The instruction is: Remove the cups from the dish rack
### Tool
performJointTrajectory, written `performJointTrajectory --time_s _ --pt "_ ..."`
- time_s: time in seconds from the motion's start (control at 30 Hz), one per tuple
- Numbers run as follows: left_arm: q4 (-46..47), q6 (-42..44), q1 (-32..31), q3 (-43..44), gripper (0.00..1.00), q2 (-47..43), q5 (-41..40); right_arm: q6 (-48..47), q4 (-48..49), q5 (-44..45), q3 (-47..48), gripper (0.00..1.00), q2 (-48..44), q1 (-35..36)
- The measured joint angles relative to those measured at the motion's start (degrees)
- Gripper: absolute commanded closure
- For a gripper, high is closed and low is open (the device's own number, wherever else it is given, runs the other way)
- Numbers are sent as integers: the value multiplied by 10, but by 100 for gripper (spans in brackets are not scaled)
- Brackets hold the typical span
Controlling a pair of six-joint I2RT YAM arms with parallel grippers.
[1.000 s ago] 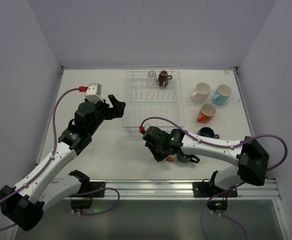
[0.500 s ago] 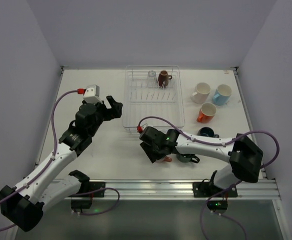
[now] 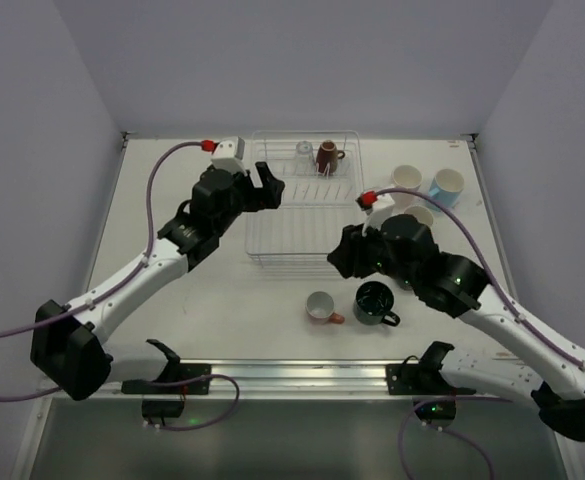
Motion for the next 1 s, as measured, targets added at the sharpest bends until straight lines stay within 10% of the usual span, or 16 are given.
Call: performJointTrajectory --time_s 0.37,1.0 --pt "4 64 -2 252 14 306 -2 28 107 -57 -95 76 -78 -165" --pt "-58 141 12 618 17 644 -76 37 160 -91 -148 75 -144 -183"
